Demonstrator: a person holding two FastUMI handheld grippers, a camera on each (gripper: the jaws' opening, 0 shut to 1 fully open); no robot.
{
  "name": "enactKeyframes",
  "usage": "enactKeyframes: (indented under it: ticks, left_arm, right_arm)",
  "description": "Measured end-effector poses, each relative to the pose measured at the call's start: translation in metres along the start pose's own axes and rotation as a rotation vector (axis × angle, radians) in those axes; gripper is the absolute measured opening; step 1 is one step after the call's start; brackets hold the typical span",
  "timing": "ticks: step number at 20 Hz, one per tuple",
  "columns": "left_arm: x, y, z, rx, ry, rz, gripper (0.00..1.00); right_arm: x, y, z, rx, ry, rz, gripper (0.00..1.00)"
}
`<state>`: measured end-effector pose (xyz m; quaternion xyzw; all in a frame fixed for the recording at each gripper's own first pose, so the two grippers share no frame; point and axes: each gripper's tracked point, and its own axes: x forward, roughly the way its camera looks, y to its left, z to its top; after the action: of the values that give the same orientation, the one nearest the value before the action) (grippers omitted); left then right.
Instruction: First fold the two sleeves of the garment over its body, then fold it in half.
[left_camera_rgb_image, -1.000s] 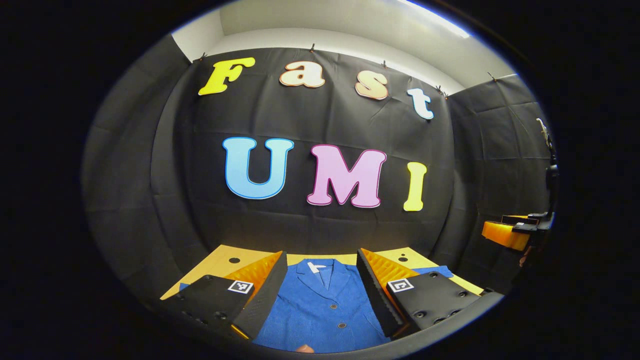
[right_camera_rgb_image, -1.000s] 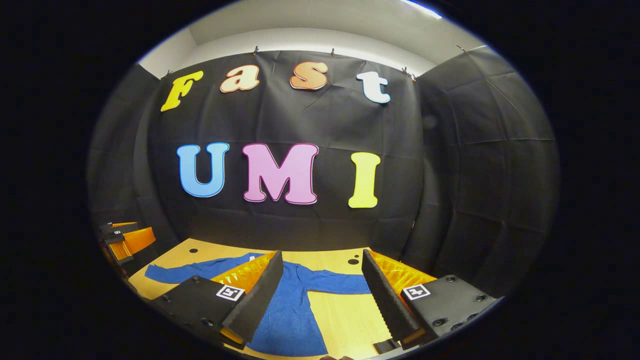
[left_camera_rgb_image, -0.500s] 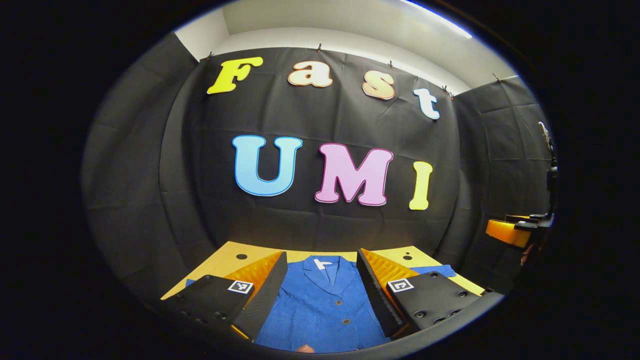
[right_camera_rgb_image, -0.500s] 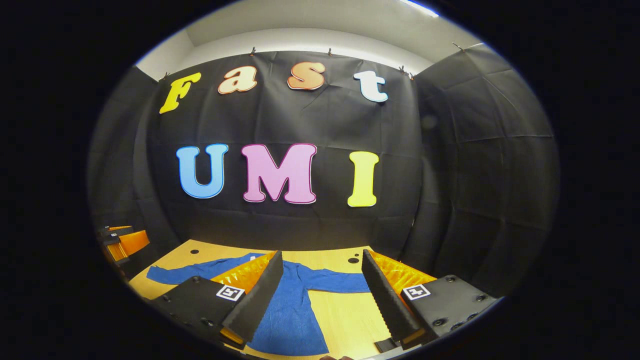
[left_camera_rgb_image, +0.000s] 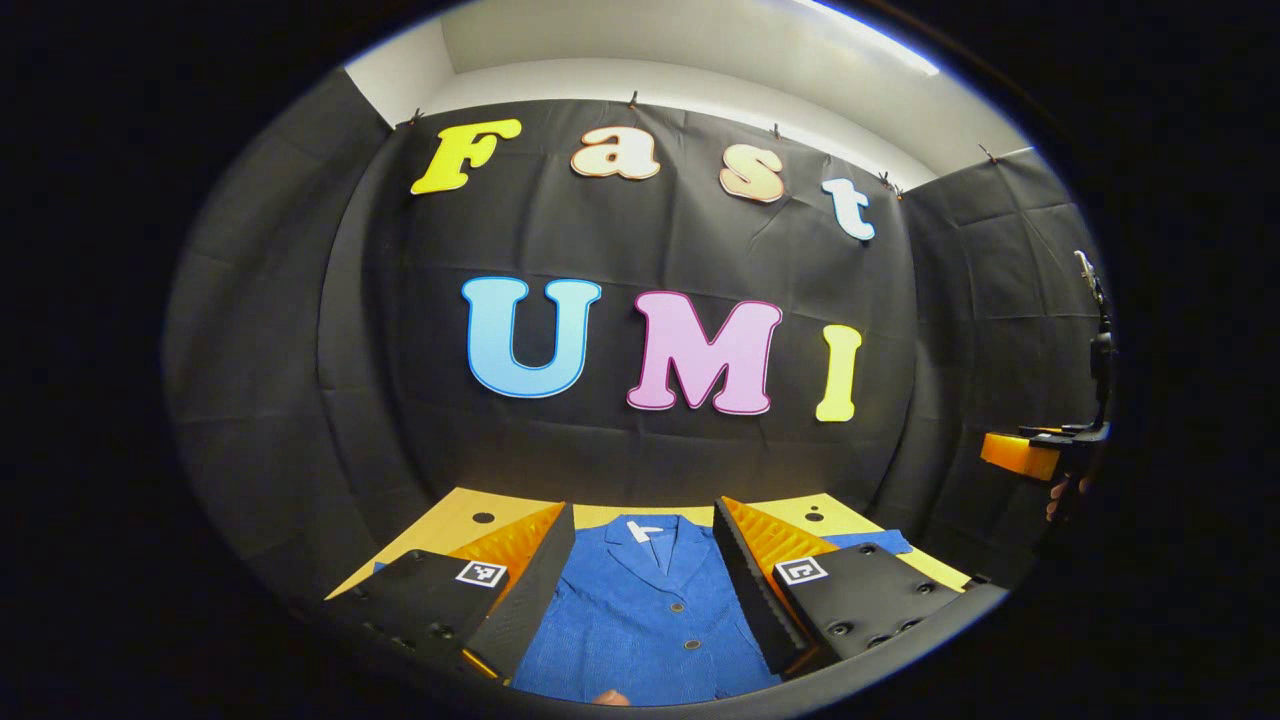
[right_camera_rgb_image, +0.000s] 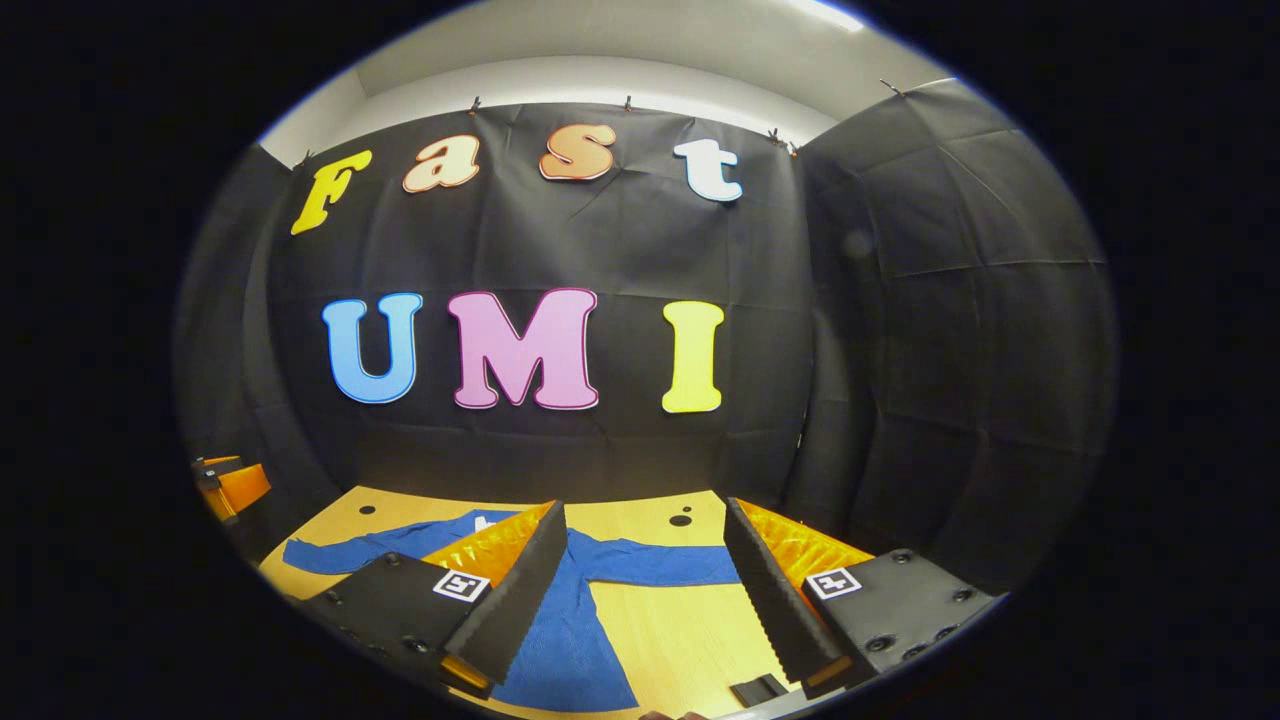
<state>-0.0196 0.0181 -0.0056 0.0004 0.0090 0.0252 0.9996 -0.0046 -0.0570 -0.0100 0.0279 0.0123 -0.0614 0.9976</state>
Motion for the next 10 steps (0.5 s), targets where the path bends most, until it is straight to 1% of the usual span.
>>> enactKeyframes:
  ticks: [1, 2, 3, 5, 6, 7, 9, 10]
  left_arm:
    - [0.0, 0.0002, 0.001, 0.0, -0.001, -0.001, 0.8]
    - [0.0011, -0.001, -0.0006, -0.001, 0.001, -0.003, 0.8]
    - [0.0009, -0.0012, -0.0014, -0.001, 0.004, -0.004, 0.8]
    - [0.002, -0.0007, -0.0024, -0.002, 0.008, -0.005, 0.8]
    - [0.0025, 0.0001, -0.0023, -0.004, 0.008, -0.005, 0.8]
    - [0.0028, 0.0002, -0.0009, -0.004, 0.006, -0.004, 0.8]
    - [0.0034, 0.0006, -0.0008, -0.002, 0.005, -0.003, 0.8]
    - [0.0048, -0.0009, -0.002, -0.001, 0.005, -0.004, 0.8]
  right_arm:
    - [0.0001, -0.001, -0.0003, 0.0, 0.001, -0.003, 0.94]
    - [0.0002, -0.0024, -0.0008, -0.001, -0.001, -0.005, 0.99]
    - [0.0001, -0.0031, 0.0002, -0.002, -0.004, -0.007, 0.94]
    - [-0.0001, -0.0029, 0.0002, -0.01, -0.007, -0.005, 0.94]
    - [0.0015, -0.0029, -0.0009, -0.016, -0.007, -0.003, 0.99]
    - [0.0007, -0.003, -0.0003, -0.021, -0.009, -0.001, 0.94]
    - [0.0043, -0.0018, -0.0001, -0.026, -0.014, 0.01, 0.94]
    - [0.0072, -0.0022, -0.0004, -0.022, -0.014, 0.018, 0.99]
